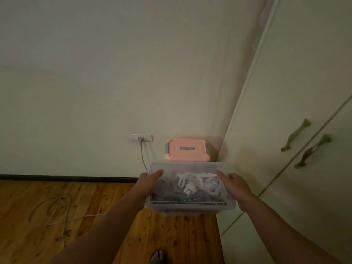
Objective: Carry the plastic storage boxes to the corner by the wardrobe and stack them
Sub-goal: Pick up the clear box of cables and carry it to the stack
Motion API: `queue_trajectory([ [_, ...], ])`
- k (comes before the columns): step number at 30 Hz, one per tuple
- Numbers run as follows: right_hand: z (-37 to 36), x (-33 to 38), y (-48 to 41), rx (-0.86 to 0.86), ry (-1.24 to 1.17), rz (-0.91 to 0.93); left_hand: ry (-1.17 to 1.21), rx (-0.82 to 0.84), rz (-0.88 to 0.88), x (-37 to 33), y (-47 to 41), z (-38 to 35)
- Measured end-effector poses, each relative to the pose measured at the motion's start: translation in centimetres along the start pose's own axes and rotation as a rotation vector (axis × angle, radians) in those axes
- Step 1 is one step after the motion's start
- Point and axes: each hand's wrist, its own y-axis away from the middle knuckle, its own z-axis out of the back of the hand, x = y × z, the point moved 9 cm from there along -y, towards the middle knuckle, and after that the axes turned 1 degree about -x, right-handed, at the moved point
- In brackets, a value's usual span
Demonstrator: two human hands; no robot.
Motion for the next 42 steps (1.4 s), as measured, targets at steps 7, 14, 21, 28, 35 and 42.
queue_trajectory([
  [7,-0.9,4.7,-6.8,-0.063,0.0,-0.018,-0.031,0.035,-0.019,-6.1,-8.5,-1.0],
  [14,-2.2,9.8,-12.4,-0.12,-0.039,-0.023,-0.032,0.092,-0.067,-11.5,-16.0,-0.8],
  [21,-2.6,11.5,-16.7,-0.136,-0.046,-0.056,-0.005,0.151,-0.024,-13.2,-21.0,-2.2],
  [28,-2.8,12.7,-22.4,-0.124,-0.025,-0.059,-0.034,0.094,0.021,-13.8,-25.6,-3.9],
  [35,-3.3,13.1,-28.6,-0.077,0.047,-0.064,-0.057,0.038,0.074,-14.1,-29.7,-5.7],
  [42,-4.3,12.1,-32.2,-0.013,0.047,-0.093,-0.067,0.005,0.123,-13.2,-32.1,-7.2],
])
